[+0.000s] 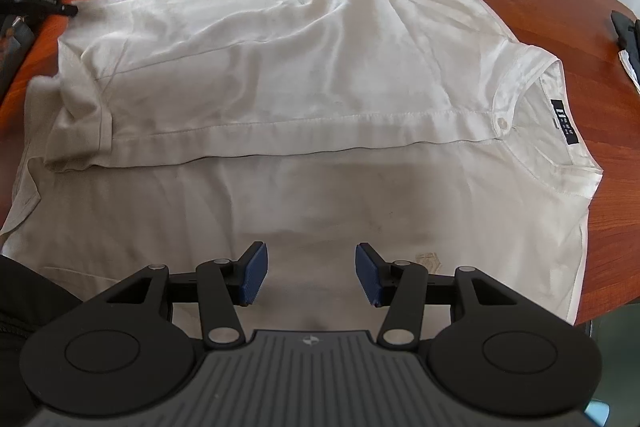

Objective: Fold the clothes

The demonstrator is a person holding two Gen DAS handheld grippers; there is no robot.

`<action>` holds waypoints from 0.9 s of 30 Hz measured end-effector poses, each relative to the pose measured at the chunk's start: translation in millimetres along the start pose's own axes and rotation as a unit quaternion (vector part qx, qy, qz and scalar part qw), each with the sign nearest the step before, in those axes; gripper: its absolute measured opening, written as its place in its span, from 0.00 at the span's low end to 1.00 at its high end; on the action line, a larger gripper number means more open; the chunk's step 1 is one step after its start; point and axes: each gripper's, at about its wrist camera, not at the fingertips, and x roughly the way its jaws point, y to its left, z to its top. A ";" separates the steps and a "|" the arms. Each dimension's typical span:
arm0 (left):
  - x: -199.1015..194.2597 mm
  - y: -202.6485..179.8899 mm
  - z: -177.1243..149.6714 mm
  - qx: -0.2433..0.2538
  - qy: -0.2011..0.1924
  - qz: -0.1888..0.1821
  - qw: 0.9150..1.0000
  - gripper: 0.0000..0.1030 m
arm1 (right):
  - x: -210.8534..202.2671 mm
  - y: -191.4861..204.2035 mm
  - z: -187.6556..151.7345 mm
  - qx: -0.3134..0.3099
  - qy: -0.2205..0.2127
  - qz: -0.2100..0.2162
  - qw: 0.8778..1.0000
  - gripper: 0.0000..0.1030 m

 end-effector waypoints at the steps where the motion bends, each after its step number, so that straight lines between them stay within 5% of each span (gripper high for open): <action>1: 2.0 1.5 3.9 0.001 0.001 0.002 1.000 0.04 | -0.6 0.4 -0.2 -0.001 0.000 0.001 1.000 0.54; 7: 12.2 9.6 22.8 0.005 0.007 0.009 1.000 0.10 | -3.9 0.1 -2.5 0.003 -0.004 0.000 1.000 0.54; 12: 7.2 10.8 17.7 0.003 0.004 0.002 1.000 0.38 | -4.7 -0.9 -4.2 0.008 -0.005 0.001 1.000 0.55; 27: -53.0 -13.9 -44.0 0.003 0.018 -0.021 1.000 0.39 | -5.3 -10.8 -1.0 -0.023 0.002 0.021 1.000 0.58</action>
